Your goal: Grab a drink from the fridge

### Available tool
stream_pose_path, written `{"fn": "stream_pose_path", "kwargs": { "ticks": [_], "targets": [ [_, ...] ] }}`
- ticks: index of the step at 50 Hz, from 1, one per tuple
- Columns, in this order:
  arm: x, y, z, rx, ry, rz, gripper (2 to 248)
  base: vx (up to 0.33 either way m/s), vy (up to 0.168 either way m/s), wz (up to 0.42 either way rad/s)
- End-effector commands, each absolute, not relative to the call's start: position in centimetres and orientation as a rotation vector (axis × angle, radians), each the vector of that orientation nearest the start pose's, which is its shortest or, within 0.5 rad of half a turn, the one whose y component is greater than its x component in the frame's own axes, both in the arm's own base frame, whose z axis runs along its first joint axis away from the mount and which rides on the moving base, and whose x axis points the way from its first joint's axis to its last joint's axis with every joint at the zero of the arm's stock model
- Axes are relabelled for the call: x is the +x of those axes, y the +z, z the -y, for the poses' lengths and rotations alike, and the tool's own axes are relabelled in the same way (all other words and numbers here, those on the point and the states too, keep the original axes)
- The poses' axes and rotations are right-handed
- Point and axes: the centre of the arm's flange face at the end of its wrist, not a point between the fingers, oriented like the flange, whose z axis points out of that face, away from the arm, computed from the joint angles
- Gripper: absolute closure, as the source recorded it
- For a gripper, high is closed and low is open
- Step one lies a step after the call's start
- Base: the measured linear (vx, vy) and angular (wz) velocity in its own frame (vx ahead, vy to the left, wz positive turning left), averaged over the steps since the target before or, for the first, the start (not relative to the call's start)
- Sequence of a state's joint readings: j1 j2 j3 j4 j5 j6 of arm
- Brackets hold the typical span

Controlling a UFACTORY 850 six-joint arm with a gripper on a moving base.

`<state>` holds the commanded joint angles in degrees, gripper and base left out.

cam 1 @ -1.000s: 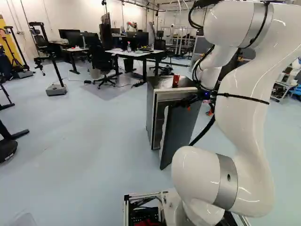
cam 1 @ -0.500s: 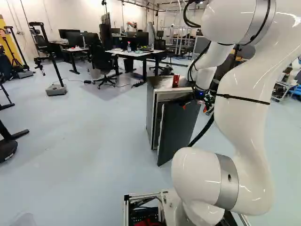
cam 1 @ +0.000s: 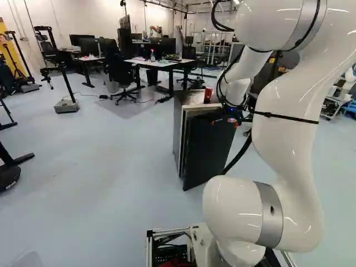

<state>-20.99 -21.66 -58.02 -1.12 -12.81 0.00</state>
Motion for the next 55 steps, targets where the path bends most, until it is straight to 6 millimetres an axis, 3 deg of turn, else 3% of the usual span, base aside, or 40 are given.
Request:
{"fn": "stream_pose_path", "kwargs": {
  "ticks": [35,55],
  "targets": [
    [52.3,39.3,16.0,-3.101,-0.744,-0.432,3,0.0,0.0,0.0],
    [54.0,39.2,14.6,-3.098,-0.756,-0.383,3,0.0,0.0,0.0]
  ]
}}
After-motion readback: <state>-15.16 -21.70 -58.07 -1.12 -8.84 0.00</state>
